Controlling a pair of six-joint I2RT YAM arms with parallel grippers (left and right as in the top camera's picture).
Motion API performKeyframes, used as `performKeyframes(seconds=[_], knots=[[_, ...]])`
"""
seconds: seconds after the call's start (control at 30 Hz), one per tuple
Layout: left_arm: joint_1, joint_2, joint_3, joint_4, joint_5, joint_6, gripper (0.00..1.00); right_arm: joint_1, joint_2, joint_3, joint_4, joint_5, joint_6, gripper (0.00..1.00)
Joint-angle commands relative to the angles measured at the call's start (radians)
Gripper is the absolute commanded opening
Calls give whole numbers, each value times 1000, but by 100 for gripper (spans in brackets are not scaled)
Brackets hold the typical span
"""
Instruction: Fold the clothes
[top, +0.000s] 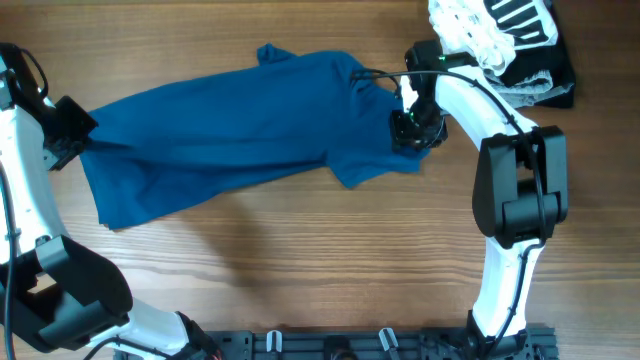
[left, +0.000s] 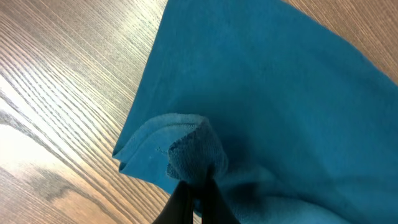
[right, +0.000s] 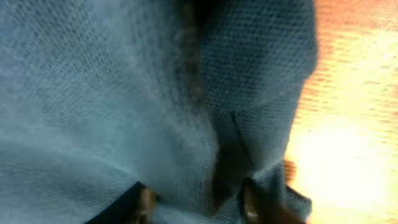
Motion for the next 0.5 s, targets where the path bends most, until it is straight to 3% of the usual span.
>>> performKeyframes(seconds=[0.0,0.03,0.23,0.47], knots=[[6,3,-2,1,5,21,4,0,-29,1,-10,-46,19,22],[6,2,0,4,5,21,4,-1,-34,20,-18,-49,21,4],[8,-81,135,-54,1,24,4,-12,-162,228,-88,-4,69,4],[8,-423,262,-47,1,24,4,-26,-412,492,-105,116,70,4]])
